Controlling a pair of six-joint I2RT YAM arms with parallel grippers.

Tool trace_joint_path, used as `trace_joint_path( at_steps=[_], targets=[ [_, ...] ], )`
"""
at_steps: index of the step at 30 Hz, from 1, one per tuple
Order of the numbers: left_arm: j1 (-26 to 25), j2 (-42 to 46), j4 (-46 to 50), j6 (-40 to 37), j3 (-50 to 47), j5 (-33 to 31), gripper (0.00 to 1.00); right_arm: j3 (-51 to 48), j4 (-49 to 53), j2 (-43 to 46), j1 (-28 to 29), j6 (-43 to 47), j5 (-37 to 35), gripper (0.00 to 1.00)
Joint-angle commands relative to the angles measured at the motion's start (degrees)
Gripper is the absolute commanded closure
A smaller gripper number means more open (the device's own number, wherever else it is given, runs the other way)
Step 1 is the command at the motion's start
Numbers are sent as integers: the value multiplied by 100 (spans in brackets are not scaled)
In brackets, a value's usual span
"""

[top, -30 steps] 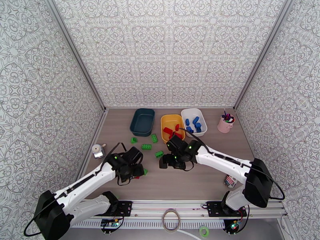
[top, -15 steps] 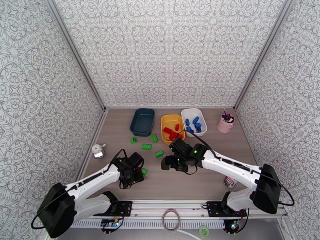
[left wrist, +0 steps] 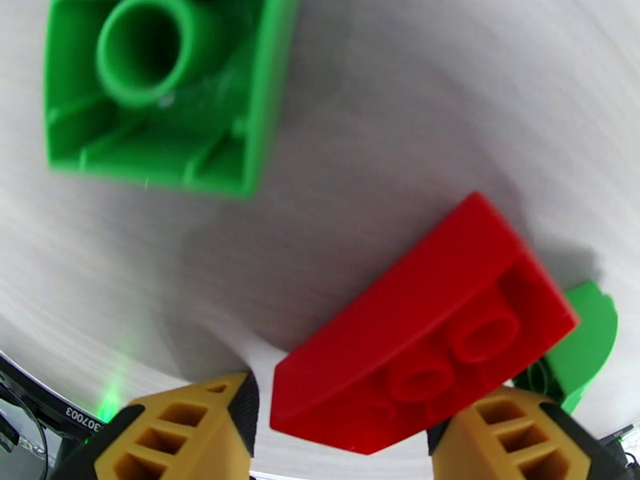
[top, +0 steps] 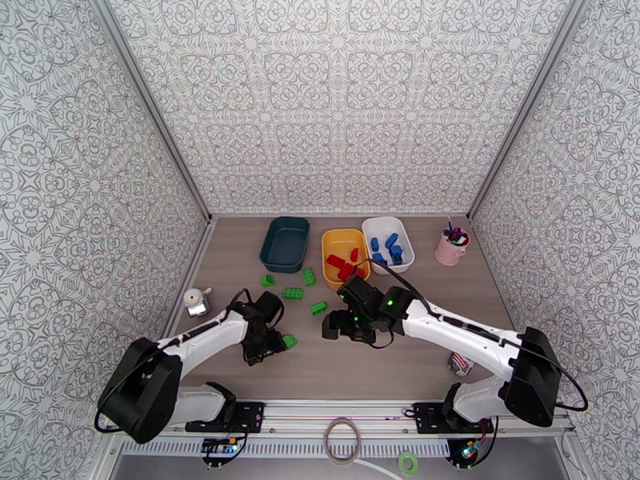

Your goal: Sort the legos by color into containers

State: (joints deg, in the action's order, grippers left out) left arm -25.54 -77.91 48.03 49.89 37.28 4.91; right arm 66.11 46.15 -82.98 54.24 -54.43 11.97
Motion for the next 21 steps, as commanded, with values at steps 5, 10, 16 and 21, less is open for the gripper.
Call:
trace_joint_path(
  at_steps=[5, 10, 16, 21],
  targets=[
    [316, -392, -266, -561, 366, -96, 35, 217, 129, -122, 43, 62, -141, 17],
    [330, -730, -304, -691, 568, -61, 42, 218, 104, -156, 44, 66, -120, 17],
    [204, -780, -139, -727, 751, -113, 56, 181, 131, -121, 46, 73, -181, 18],
    [70, -420, 85, -620, 839, -113, 66, 68, 77, -72, 17, 14, -217, 18]
  ],
)
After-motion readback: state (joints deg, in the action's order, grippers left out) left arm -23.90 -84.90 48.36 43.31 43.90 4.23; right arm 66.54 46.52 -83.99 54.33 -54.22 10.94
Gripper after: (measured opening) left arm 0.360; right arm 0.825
